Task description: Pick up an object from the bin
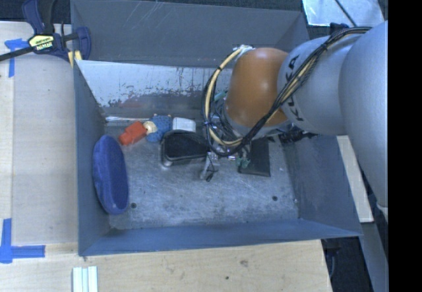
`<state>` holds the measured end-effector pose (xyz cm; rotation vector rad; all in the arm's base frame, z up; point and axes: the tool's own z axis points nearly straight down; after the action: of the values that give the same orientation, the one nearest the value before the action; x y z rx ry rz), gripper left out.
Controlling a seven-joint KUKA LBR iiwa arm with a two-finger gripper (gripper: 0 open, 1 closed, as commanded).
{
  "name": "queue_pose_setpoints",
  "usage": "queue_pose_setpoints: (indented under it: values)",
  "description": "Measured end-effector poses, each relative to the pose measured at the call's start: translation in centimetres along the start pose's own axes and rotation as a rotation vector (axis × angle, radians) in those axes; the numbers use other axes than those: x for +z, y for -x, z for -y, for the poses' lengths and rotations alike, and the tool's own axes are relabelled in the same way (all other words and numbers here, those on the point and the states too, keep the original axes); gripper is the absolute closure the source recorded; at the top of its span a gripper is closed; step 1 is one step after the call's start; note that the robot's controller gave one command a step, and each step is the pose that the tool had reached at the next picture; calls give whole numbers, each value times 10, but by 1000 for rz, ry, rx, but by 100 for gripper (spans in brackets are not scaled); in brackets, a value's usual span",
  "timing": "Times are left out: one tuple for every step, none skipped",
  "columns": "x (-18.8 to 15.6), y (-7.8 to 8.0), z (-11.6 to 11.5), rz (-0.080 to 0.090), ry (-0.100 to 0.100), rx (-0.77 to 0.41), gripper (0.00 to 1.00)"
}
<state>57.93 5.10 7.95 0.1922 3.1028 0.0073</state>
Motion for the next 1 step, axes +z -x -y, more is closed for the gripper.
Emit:
queue_pose_setpoints:
  values:
    - [-1, 2, 0, -27, -6, 0, 0]
